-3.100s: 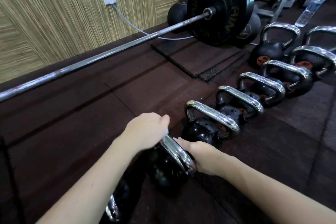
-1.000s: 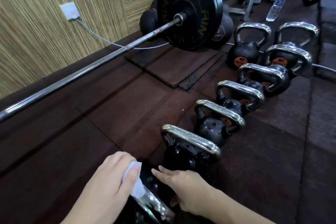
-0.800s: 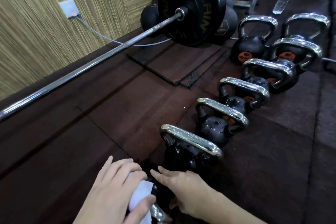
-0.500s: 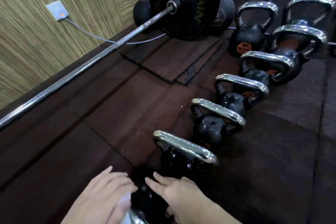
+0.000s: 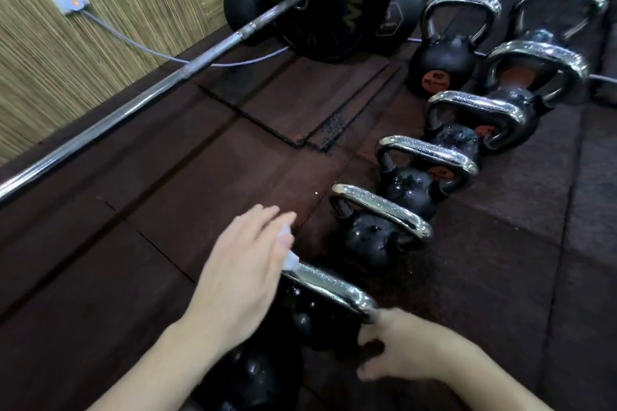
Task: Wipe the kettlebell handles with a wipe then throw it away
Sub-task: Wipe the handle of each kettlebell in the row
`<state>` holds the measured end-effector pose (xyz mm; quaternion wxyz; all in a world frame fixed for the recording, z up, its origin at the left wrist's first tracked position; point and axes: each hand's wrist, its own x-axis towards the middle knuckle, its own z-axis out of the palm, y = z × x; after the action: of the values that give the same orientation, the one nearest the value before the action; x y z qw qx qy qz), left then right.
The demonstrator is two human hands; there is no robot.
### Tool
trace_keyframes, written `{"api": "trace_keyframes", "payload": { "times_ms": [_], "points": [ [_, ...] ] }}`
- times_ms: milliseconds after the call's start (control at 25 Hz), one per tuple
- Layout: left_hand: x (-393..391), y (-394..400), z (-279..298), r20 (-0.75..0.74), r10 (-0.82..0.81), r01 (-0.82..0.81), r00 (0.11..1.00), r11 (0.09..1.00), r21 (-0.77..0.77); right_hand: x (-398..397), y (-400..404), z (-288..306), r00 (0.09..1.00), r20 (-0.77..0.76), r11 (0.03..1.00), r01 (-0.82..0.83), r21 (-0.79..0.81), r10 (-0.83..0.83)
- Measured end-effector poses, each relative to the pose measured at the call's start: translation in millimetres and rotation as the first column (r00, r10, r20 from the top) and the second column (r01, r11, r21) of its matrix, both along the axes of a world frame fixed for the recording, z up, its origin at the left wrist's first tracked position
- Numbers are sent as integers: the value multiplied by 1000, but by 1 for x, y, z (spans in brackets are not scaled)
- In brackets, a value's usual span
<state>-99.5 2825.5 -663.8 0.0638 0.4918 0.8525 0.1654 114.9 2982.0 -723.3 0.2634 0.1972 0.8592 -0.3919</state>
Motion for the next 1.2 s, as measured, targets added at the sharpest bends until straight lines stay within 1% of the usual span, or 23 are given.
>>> {"api": "trace_keyframes", "payload": {
  "times_ms": [80, 120, 200, 240, 320, 360, 400, 440, 520, 600, 640, 680, 760, 800, 840, 920, 960, 1000, 1040, 1080, 1120, 1160, 1200],
  "points": [
    [25, 13, 7, -87, -128, 112, 988, 980, -163, -4, 19, -8, 988, -101, 993, 117, 10, -115],
    [38, 14, 5, -133, -189, 161, 973, 966, -201, -8, 24, -11, 976, -169, 990, 140, -8, -139],
    [58, 15, -1, -186, -282, 249, 941, 951, -182, -21, 22, -13, 951, -260, 984, 147, -101, -168],
    [66, 16, -4, -217, -324, 297, 921, 943, -147, -27, 16, -16, 940, -304, 986, 131, -102, -156],
    [81, 21, -2, -223, -441, 417, 869, 897, -148, -31, 3, -30, 919, -372, 991, 132, -16, -129],
    [82, 22, -2, -219, -489, 466, 844, 872, -151, -29, -1, -36, 905, -390, 984, 179, -17, -171],
    [78, 23, -3, -236, -513, 489, 826, 859, -153, -27, -2, -39, 886, -397, 971, 230, -73, -239],
    [68, 23, -2, -238, -507, 485, 829, 862, -147, -26, 0, -42, 867, -412, 960, 260, -105, -280],
    [41, 20, 1, -224, -409, 391, 885, 913, -120, -25, 4, -43, 860, -412, 953, 263, -148, -301],
    [11, 14, 4, -189, -287, 251, 939, 949, -191, -27, 5, -43, 880, -393, 964, 241, -116, -267],
    [-1, 11, 6, -155, -227, 187, 962, 954, -236, -27, 5, -40, 893, -370, 966, 230, -116, -257],
    [-9, 9, 7, -111, -171, 140, 979, 959, -246, -28, 4, -38, 902, -351, 968, 221, -122, -250],
    [-4, 7, 10, -67, -93, 79, 993, 980, -181, -28, 5, -40, 900, -342, 961, 229, -153, -269],
    [7, 10, 12, -96, -103, 85, 990, 982, -169, -28, 6, -42, 892, -351, 957, 242, -161, -285],
    [24, 14, 16, -136, -150, 124, 979, 975, -182, -26, 7, -42, 882, -384, 961, 239, -136, -274],
    [59, 24, 13, -243, -289, 239, 926, 947, -215, -27, 4, -36, 881, -407, 968, 246, -44, -242],
    [76, 29, 8, -273, -333, 283, 902, 936, -208, -28, 0, -29, 856, -465, 964, 264, 22, -224],
    [88, 33, 4, -288, -371, 317, 883, 923, -217, -30, -2, -23, 825, -543, 953, 271, 136, -157],
    [96, 33, -1, -295, -410, 354, 863, 907, -226, -32, -2, -16, 815, -576, 940, 243, 239, -65],
    [99, 32, -5, -286, -448, 386, 847, 888, -248, -34, -2, -13, 830, -556, 949, 207, 238, -42],
    [95, 30, -8, -291, -472, 425, 832, 880, -212, -36, -3, -17, 838, -541, 962, 195, 193, -62],
    [85, 26, -4, -280, -458, 431, 844, 889, -154, -35, -3, -25, 834, -543, 970, 203, 132, -100],
    [69, 23, 1, -262, -419, 399, 869, 908, -127, -33, 0, -33, 843, -509, 974, 222, 37, -172]
  ]
}}
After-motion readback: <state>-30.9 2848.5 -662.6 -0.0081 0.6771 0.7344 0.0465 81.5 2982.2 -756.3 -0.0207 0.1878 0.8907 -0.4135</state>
